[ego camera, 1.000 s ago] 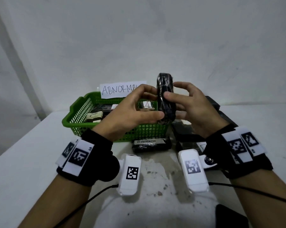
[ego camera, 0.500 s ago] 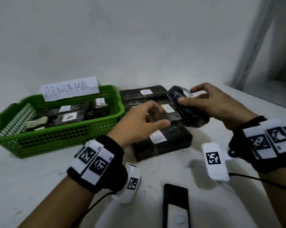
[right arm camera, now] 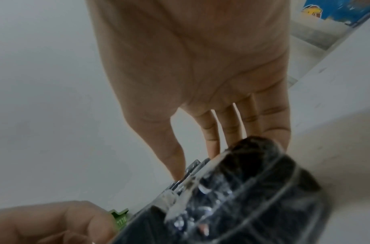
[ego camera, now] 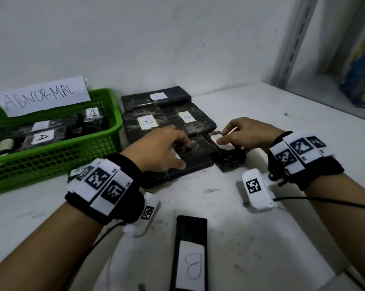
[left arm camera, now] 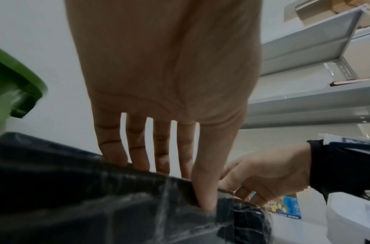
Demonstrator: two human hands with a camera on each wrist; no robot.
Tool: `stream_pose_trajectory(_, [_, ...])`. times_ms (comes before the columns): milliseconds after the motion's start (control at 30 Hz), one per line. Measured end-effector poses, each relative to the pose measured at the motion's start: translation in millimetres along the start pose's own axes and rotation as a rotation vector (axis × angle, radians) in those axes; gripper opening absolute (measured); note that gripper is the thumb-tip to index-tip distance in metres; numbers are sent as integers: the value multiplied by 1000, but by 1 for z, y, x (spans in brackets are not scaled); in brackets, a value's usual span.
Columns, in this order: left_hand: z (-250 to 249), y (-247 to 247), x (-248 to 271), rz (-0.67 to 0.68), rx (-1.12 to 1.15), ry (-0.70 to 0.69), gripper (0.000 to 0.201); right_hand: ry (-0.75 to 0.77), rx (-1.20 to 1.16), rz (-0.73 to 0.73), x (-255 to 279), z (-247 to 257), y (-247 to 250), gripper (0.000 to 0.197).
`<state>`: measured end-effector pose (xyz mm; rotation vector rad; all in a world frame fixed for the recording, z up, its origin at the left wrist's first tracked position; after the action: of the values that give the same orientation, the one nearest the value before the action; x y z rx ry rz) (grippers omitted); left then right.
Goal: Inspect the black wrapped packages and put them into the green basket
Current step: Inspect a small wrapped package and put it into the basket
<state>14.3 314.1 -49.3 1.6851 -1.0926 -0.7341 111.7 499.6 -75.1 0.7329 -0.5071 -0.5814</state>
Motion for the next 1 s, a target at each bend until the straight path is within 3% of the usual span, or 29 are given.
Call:
stream_pose_trajectory(167, [0, 3, -1, -2, -31, -23, 48, 25, 188, -19, -2, 14, 1, 35])
stream_pose_trajectory(267, [2, 9, 4, -28, 12, -19, 45, 54, 369, -62, 6, 44, 11, 47])
stream_pose_trajectory(400, [18, 38, 27, -250, 188, 41, 20, 270, 329, -140, 29, 103, 17, 42])
stream_pose_trajectory(500, [43, 57, 54, -326, 148, 133, 17, 424, 333, -26, 46, 145, -9, 35])
stream_pose_trajectory(567, [66, 66, 74, -292, 93, 217, 24, 494, 396, 63, 53, 170, -37, 39])
stream_pose_trajectory(733, [111, 59, 111, 4, -38, 339, 29, 552, 604, 226, 51, 217, -108, 40])
stream_pose_trajectory(833, [122, 51, 119, 40, -87, 320, 29, 527, 687, 315, 53, 228, -139, 36])
stream_pose_trajectory(1000, [132, 40, 124, 96, -188, 335, 42, 567, 719, 324, 63, 229, -159, 31])
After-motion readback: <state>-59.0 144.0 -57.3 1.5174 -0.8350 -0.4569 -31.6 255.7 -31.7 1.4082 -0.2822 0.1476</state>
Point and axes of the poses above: each hand's wrist, its own x-axis away from the middle knuckle, its own y-axis out of the back of the hand, z = x × y, the point moved 6 cm from there along -x, towards the middle knuckle, and after that the axes turned 2 degrees about -y, right-handed, at the moved point
